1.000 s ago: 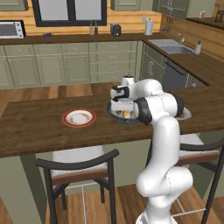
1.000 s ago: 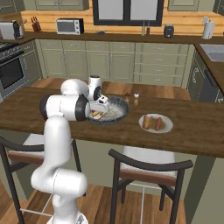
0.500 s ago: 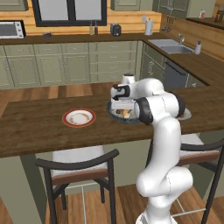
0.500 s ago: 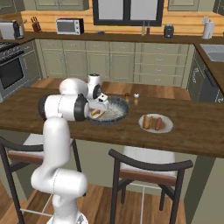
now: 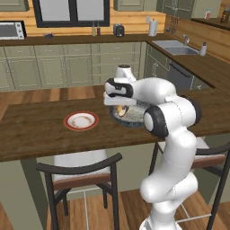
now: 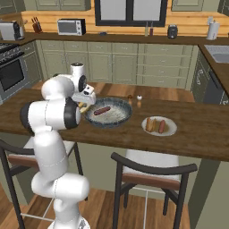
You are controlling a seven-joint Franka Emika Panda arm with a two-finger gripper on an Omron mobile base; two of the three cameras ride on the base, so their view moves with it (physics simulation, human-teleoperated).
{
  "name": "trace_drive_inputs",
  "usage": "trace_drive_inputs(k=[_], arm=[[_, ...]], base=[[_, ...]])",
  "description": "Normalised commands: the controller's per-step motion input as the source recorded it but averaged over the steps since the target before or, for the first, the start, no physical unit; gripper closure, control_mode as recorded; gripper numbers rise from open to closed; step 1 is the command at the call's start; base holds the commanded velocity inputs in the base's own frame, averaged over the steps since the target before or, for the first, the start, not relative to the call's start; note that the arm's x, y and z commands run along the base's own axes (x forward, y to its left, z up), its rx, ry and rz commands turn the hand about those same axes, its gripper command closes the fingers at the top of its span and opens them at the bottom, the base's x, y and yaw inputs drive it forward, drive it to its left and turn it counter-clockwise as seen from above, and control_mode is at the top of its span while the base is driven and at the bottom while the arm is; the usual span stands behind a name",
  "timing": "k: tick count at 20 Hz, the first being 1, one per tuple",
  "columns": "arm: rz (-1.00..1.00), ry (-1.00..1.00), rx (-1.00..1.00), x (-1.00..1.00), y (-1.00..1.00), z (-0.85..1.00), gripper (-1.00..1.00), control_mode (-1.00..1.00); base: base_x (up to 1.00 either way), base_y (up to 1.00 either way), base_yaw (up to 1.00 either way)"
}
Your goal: Place one bun and one sausage from the bowl on each plate.
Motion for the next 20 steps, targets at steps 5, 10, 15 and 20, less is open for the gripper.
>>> trace_drive_inputs(k=[5,10,15,20], arm=[[0.13,0.01,0.00,-0.22,0.92,0.40,1.00,-1.00],[0.14,0.00,0.00,0.00,0.81,-0.02,1.00,-1.00],[0.06,0.02,0.00,0.00,0.42,-0.09,1.00,-1.00],[0.00,0.00,0.00,0.34,0.09,-0.36,1.00,-1.00]], base=[[0.00,0.00,0.00],[0.00,0.00,0.00],[0.00,0.00,0.00],[0.00,0.00,0.00]])
